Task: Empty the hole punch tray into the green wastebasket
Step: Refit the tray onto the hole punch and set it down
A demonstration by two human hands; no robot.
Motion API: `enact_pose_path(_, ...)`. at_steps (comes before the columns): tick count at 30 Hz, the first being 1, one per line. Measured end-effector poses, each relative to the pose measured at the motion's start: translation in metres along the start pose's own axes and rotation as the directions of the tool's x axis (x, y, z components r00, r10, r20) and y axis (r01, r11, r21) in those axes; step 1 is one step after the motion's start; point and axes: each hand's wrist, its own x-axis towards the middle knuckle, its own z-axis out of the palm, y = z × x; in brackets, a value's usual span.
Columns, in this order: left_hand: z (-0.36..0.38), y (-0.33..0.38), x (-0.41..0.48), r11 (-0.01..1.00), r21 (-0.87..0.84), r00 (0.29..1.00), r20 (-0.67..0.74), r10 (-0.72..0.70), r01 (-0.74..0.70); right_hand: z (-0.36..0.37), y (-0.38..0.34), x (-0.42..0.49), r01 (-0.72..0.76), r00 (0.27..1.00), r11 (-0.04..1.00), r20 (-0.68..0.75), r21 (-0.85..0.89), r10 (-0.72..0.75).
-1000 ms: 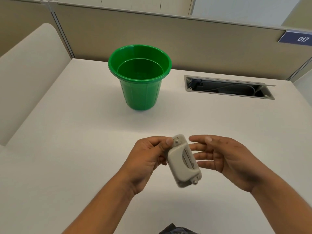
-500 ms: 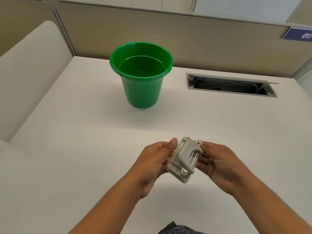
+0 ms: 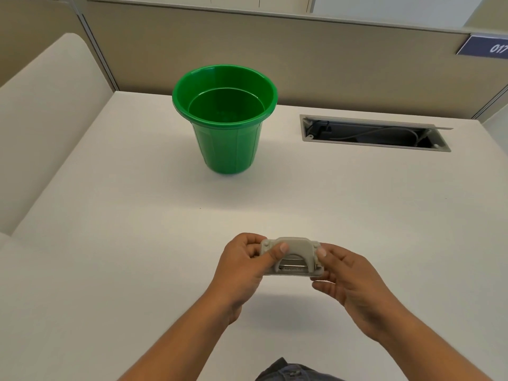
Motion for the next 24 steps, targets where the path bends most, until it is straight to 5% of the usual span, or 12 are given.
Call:
enact_pose_path(12, 0.013, -0.033, 0.046, 0.992, 0.090, 0.969, -0.238, -0.069, 0.093, -0.019, 0.030, 0.051, -0.028, 0.968, 0.976, -0.250, -0.218, -0.028)
enact_pose_path(24, 0.034, -0.044, 0.097, 0.978, 0.157, 0.954, -0.286, -0.091, 0.140, -0.036, 0.032, 0.110, -0.012, 0.960, 0.936, -0.267, -0.352, -0.088)
